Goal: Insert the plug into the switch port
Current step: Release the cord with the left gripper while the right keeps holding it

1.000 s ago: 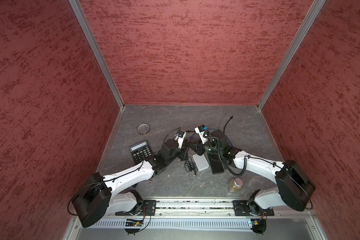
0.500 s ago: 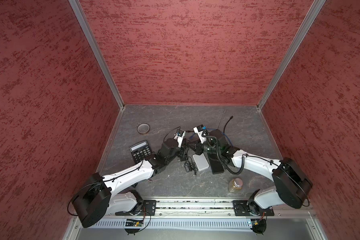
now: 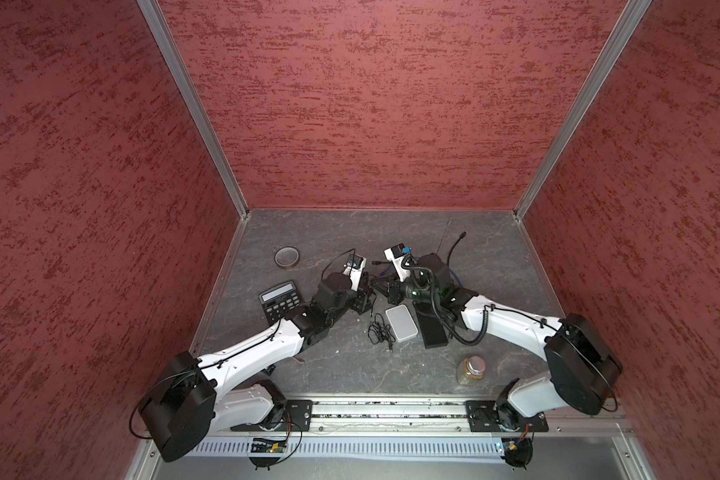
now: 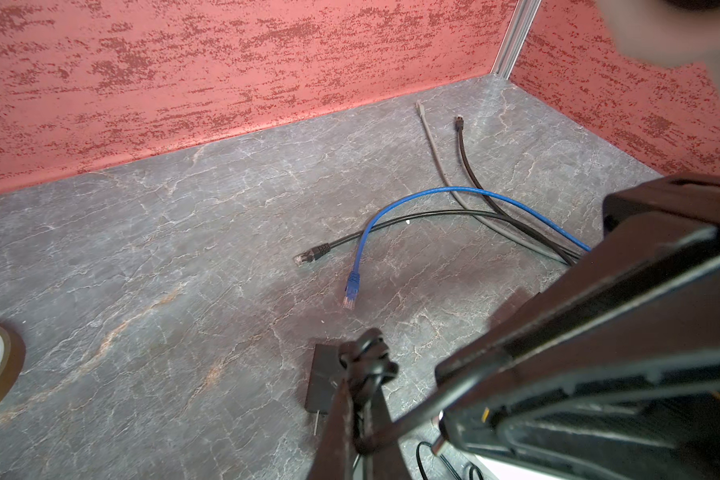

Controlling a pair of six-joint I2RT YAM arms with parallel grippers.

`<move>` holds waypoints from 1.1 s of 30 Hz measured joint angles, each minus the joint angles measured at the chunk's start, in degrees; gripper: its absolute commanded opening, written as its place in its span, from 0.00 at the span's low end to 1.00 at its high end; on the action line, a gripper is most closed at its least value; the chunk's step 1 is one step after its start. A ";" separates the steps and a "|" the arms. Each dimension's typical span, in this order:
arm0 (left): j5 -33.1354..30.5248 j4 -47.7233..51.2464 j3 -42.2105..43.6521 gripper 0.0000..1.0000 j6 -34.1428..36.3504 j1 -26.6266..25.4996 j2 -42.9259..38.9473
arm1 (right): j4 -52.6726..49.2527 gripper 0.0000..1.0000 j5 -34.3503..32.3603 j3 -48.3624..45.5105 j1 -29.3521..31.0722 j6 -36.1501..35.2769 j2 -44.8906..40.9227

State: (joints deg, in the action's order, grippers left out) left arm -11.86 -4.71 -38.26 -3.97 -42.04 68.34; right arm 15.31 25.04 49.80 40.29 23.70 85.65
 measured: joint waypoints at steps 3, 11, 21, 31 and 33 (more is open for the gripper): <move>-0.04 0.04 0.00 0.00 0.59 0.37 0.00 | -1.77 0.05 -0.48 1.44 0.00 -0.74 0.50; -0.33 1.64 -2.32 0.62 3.23 2.82 0.00 | -6.75 0.05 -2.86 5.70 0.00 -3.54 2.60; -2.29 4.72 -3.21 0.88 0.50 1.70 -0.72 | -12.44 0.05 -6.51 7.43 -2.45 -4.66 5.27; -6.75 17.16 -4.96 0.85 -12.85 -11.34 -2.03 | -14.03 0.05 -7.87 9.73 -7.50 -4.66 11.23; -8.52 20.06 -5.75 0.84 -15.23 -14.32 -2.03 | -13.94 0.05 -7.87 9.77 -8.22 -4.68 11.98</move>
State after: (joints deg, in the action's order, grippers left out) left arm -20.38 15.35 -44.01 -19.20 -56.36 66.30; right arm 1.37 17.17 59.57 32.08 19.03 97.62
